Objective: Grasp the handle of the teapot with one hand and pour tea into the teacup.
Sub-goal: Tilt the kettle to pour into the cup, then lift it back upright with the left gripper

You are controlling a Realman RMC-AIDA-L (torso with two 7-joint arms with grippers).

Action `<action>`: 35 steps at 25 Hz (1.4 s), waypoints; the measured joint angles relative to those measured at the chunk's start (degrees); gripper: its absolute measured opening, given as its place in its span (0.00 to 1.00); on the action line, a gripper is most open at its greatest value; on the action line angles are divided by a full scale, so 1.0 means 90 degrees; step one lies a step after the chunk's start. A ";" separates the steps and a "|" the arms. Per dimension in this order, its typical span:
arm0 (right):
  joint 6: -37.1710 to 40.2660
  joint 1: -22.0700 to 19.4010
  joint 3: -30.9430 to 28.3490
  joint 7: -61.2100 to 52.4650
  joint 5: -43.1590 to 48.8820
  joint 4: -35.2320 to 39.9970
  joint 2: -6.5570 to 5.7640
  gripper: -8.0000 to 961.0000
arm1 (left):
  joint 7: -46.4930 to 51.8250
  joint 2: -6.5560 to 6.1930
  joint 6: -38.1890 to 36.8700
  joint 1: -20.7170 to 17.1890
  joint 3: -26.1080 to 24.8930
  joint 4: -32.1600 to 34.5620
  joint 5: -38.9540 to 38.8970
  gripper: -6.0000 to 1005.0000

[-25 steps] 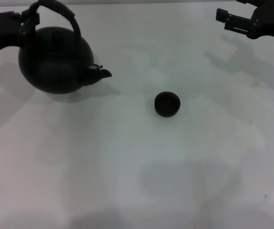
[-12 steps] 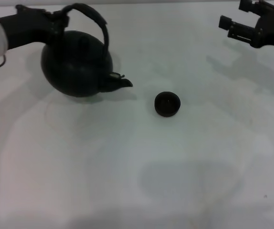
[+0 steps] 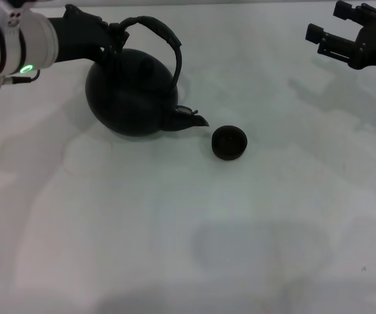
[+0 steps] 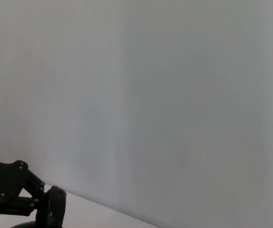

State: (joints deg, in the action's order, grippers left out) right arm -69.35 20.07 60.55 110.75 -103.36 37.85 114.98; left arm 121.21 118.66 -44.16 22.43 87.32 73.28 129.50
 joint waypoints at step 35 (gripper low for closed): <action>0.0061 -0.0032 -0.0107 0.0054 0.0050 -0.0042 -0.0013 0.86 | 0.1421 -0.0011 0.0033 0.0596 0.1319 0.0737 0.2286 0.12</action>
State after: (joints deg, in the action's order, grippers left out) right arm -68.79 19.79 59.59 111.23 -102.91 37.48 114.87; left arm 134.00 118.57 -43.87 27.80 99.20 79.92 150.08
